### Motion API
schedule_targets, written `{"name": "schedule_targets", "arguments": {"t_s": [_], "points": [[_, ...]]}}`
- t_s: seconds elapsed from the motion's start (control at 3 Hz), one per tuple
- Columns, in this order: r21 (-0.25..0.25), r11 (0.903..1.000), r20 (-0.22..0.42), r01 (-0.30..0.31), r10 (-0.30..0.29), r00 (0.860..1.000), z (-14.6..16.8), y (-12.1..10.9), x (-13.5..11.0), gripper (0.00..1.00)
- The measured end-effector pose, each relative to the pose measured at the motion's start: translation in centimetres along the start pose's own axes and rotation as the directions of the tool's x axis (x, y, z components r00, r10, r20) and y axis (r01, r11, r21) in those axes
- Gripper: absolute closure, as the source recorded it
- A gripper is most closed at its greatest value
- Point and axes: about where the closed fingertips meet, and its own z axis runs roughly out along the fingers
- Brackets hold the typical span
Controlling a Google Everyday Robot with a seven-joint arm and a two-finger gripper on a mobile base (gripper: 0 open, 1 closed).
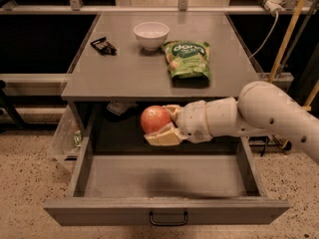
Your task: Place apple into top drawer
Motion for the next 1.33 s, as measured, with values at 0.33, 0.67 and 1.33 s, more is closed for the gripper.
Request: {"name": "schedule_targets", "arguments": {"t_s": [0.33, 0.67, 1.33], "points": [[-0.003, 0.9998, -0.101, -0.019, 0.018, 0.995, 1.4, 0.0, 5.1, 1.00], [0.005, 1.0000, -0.180, 0.005, -0.004, 0.984, 2.4, -0.2, 9.2, 1.00], [-0.010, 1.0000, -0.273, 0.001, -0.003, 0.962, 3.3, -0.3, 13.1, 1.00]]}}
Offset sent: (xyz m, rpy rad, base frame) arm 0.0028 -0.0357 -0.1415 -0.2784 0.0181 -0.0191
